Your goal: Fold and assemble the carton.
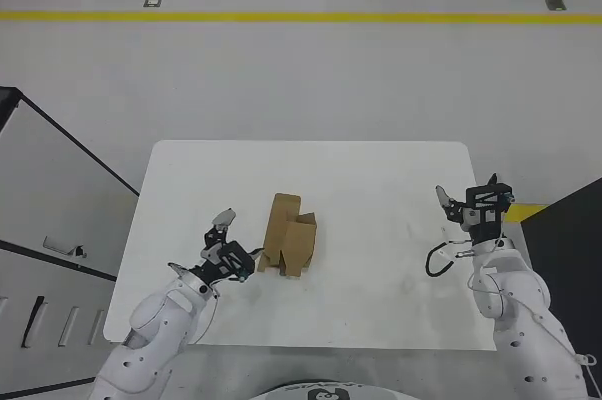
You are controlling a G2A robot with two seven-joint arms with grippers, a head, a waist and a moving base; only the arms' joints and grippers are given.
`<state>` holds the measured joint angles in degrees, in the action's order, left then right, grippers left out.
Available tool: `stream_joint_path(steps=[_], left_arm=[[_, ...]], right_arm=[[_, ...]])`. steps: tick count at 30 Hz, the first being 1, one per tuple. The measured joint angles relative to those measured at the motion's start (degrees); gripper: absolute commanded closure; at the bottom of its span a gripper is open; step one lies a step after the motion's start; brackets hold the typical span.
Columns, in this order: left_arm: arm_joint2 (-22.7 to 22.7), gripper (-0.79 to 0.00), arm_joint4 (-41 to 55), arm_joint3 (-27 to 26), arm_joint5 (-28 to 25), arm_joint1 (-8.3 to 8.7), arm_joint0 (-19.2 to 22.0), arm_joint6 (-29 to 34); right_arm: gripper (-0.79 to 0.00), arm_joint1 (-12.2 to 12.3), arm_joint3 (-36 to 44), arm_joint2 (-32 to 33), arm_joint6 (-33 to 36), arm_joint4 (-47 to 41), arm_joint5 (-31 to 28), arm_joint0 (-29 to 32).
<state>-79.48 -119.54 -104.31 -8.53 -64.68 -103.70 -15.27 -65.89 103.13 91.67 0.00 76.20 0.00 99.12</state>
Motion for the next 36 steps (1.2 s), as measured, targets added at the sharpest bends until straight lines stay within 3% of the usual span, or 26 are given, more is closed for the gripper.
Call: stream_joint_path(steps=[7, 24, 29, 36], left_arm=[[1.6, -0.785, -4.3, 0.6, -3.2, 0.32, -0.1, -0.3], [4.4, -0.785, -7.3, 1.8, -2.8, 0.35, -0.4, -1.2], [6.9, -0.785, -9.0, 3.2, -0.5, -0.05, 0.6, 2.7], [7.4, -0.785, -9.0, 3.5, -0.9, -0.08, 0.8, 2.6]], right_arm=[[-0.785, 0.0, 0.0, 0.0, 0.0, 0.0, 0.0, 0.0], [-0.785, 0.0, 0.0, 0.0, 0.0, 0.0, 0.0, 0.0], [-0.785, 0.0, 0.0, 0.0, 0.0, 0.0, 0.0, 0.0], [-0.785, 0.0, 0.0, 0.0, 0.0, 0.0, 0.0, 0.0]])
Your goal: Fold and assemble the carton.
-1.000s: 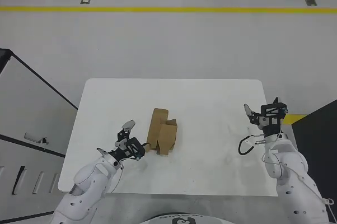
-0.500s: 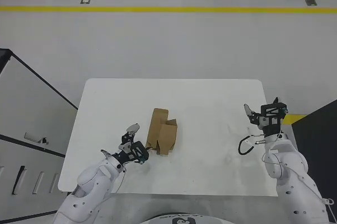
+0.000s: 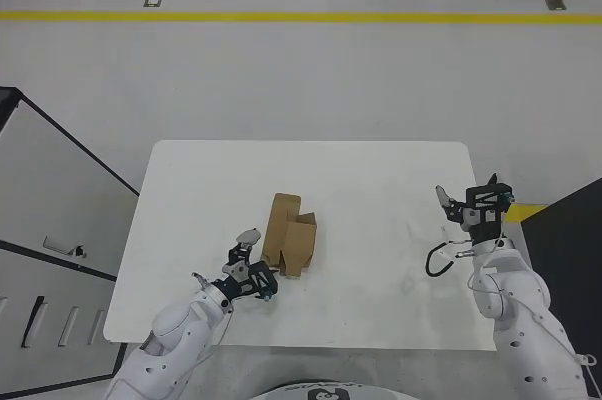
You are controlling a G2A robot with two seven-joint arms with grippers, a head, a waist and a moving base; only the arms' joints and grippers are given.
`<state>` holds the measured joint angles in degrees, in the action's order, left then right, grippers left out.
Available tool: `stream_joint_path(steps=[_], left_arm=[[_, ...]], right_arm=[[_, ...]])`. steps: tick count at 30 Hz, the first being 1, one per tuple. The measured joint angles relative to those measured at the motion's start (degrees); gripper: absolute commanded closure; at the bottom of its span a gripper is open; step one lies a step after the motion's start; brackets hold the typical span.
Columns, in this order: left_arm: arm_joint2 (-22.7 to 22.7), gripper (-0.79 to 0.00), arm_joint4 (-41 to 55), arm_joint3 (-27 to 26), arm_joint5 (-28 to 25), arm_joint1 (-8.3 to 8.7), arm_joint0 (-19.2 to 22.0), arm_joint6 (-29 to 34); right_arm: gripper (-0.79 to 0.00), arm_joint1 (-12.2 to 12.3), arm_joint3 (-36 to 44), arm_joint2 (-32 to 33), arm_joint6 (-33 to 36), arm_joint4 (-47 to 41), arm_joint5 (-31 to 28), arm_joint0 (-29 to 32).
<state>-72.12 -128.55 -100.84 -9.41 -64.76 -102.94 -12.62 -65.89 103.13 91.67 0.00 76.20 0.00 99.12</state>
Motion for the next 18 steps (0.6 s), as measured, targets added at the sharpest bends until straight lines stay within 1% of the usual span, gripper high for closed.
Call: stream_joint_path(steps=[3, 8, 12, 18], left_arm=[[1.6, -0.785, -0.8, 1.2, 0.0, -0.17, 0.7, 0.2], [4.2, -0.785, 1.0, 3.7, 2.7, -0.84, 2.1, 2.1], [4.8, -0.785, 1.4, 4.4, 4.8, -1.1, 3.0, 3.4], [4.8, -0.785, 1.5, 4.5, 4.8, -1.12, 3.1, 3.3]], right_arm=[[-0.785, 0.0, 0.0, 0.0, 0.0, 0.0, 0.0, 0.0], [-0.785, 0.0, 0.0, 0.0, 0.0, 0.0, 0.0, 0.0], [-0.785, 0.0, 0.0, 0.0, 0.0, 0.0, 0.0, 0.0], [-0.785, 0.0, 0.0, 0.0, 0.0, 0.0, 0.0, 0.0]])
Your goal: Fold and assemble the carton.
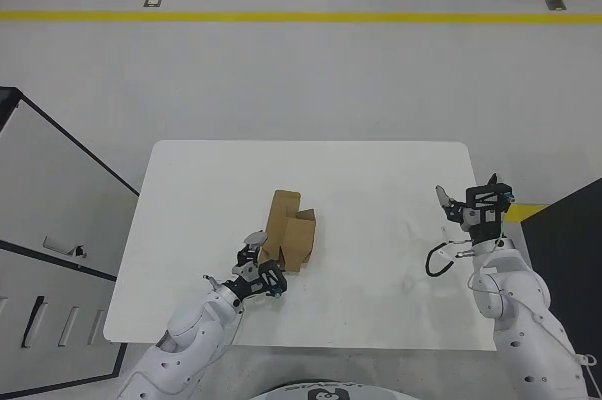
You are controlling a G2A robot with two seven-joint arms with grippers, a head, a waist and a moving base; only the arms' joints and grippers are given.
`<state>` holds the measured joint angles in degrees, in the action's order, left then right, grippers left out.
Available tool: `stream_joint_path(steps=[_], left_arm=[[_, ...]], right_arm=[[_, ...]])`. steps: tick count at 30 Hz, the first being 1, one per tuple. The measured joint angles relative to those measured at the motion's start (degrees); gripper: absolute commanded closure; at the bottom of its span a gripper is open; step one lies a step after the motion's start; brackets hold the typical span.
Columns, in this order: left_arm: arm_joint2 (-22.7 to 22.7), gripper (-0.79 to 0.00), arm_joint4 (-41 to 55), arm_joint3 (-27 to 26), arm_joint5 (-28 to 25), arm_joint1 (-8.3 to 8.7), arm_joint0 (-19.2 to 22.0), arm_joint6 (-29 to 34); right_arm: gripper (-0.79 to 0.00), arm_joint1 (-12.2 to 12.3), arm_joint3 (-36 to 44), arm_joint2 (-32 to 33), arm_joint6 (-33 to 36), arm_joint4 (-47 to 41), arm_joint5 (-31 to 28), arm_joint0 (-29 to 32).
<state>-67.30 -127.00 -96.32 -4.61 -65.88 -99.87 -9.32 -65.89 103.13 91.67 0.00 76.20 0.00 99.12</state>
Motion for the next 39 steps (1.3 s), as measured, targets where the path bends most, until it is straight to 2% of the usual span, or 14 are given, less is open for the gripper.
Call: stream_joint_path(steps=[19, 22, 24, 25, 33, 36, 39], left_arm=[[-0.8, -0.785, 0.6, 1.7, 0.8, 0.08, 0.8, 1.0], [-0.1, -0.696, 1.0, 2.3, 0.9, -0.09, 1.5, 1.2], [0.3, -0.579, 1.3, 2.6, 1.0, -0.21, 2.0, 1.4], [0.4, -0.548, 1.4, 2.8, 1.1, -0.25, 2.1, 1.4], [1.0, -0.465, 2.2, 4.5, 1.2, -0.48, 3.5, 1.6], [1.5, -0.409, 2.5, 5.2, 0.1, -0.57, 4.3, 1.5], [2.0, -0.4, 2.8, 5.8, -0.5, -0.68, 4.9, 1.6]], right_arm=[[-0.785, 0.0, 0.0, 0.0, 0.0, 0.0, 0.0, 0.0], [-0.785, 0.0, 0.0, 0.0, 0.0, 0.0, 0.0, 0.0], [-0.785, 0.0, 0.0, 0.0, 0.0, 0.0, 0.0, 0.0], [-0.785, 0.0, 0.0, 0.0, 0.0, 0.0, 0.0, 0.0], [-0.785, 0.0, 0.0, 0.0, 0.0, 0.0, 0.0, 0.0], [-0.785, 0.0, 0.0, 0.0, 0.0, 0.0, 0.0, 0.0], [-0.785, 0.0, 0.0, 0.0, 0.0, 0.0, 0.0, 0.0]])
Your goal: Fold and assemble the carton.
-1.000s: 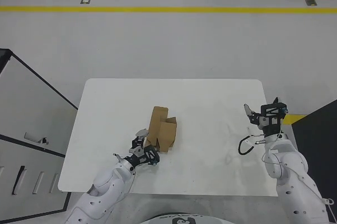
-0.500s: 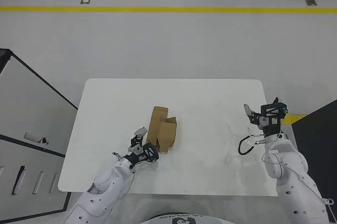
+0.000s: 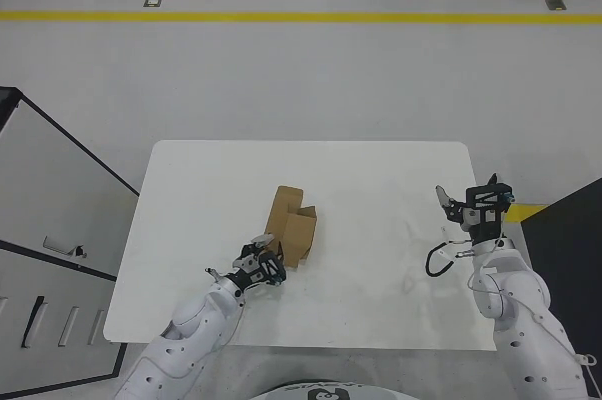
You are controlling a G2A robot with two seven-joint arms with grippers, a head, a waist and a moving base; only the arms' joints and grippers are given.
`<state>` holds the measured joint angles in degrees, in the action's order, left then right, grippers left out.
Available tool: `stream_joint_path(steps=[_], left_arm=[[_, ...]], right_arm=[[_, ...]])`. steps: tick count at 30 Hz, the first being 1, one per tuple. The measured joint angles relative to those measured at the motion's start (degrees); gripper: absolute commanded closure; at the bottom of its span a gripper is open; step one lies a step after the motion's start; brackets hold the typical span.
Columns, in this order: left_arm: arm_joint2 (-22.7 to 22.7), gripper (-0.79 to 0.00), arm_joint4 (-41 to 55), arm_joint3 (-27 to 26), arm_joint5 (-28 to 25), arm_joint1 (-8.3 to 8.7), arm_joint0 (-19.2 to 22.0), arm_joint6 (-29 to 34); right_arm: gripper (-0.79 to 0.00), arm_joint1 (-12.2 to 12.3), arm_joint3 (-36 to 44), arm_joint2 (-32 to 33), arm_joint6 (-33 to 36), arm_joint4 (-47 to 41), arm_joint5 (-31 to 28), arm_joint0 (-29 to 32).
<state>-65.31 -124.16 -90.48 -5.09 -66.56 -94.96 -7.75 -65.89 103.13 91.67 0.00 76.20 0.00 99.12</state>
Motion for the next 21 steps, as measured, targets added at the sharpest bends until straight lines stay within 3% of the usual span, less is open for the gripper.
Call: stream_joint_path(steps=[21], left_arm=[[2.8, -0.326, 1.7, 3.6, -0.2, -0.82, 3.7, 0.0]], right_arm=[[-0.785, 0.0, 0.0, 0.0, 0.0, 0.0, 0.0, 0.0]])
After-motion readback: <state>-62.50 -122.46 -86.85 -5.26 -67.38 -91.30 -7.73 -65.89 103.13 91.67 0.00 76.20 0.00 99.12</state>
